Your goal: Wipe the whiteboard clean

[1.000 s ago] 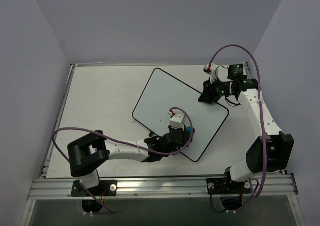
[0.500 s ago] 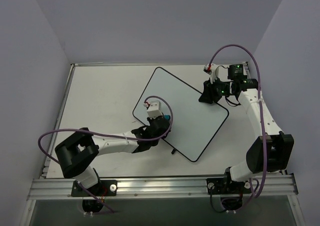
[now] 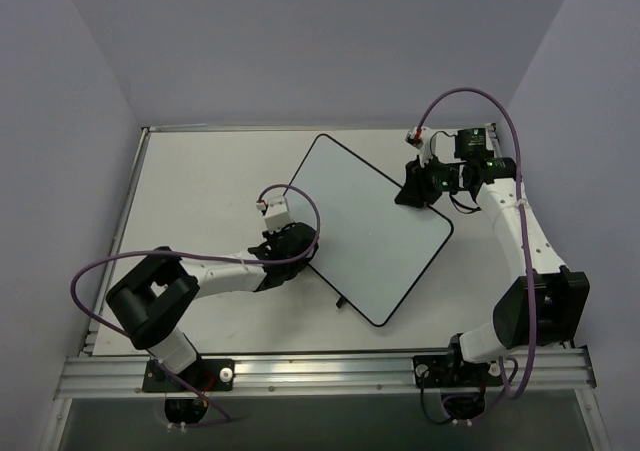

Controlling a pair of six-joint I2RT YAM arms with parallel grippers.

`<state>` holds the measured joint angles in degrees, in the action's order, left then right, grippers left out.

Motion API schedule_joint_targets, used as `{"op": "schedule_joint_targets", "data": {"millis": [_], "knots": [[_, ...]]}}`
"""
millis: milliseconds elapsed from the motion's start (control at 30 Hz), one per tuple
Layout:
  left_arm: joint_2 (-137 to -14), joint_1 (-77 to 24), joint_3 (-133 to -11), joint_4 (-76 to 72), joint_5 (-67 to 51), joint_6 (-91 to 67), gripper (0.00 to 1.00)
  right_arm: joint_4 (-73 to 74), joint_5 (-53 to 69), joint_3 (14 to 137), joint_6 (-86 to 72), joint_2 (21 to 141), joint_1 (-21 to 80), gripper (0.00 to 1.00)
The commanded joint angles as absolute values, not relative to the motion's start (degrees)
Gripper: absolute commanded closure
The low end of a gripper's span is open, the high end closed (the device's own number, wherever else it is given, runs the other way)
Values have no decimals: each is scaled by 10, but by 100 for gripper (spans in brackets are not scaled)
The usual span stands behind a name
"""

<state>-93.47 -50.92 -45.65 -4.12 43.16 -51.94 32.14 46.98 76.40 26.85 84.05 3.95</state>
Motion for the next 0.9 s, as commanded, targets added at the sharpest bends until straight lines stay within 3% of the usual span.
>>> {"op": "schedule_joint_targets", "data": {"millis": [0,367,433,467,500,667,767,867], "knots": [[-952,-531,-446,-36,390,-491,98,338,473,773,303,827,57,100],[-849,-620,-472,24,445,-473,98,327,439,771,291,824,53,100],[-821,-629,-472,38,453,-462,98,313,426,767,276,818,48,96],[-811,-631,-469,38,454,-460,98,308,425,766,271,817,45,94],[-804,-632,-468,40,455,-457,98,302,424,766,266,815,44,76],[-764,-632,-460,68,468,-459,98,294,418,764,259,811,44,59],[-734,-628,-460,105,489,-468,98,289,408,765,251,808,44,41],[-708,-612,-465,165,501,-497,98,286,414,764,250,803,43,37]]}}
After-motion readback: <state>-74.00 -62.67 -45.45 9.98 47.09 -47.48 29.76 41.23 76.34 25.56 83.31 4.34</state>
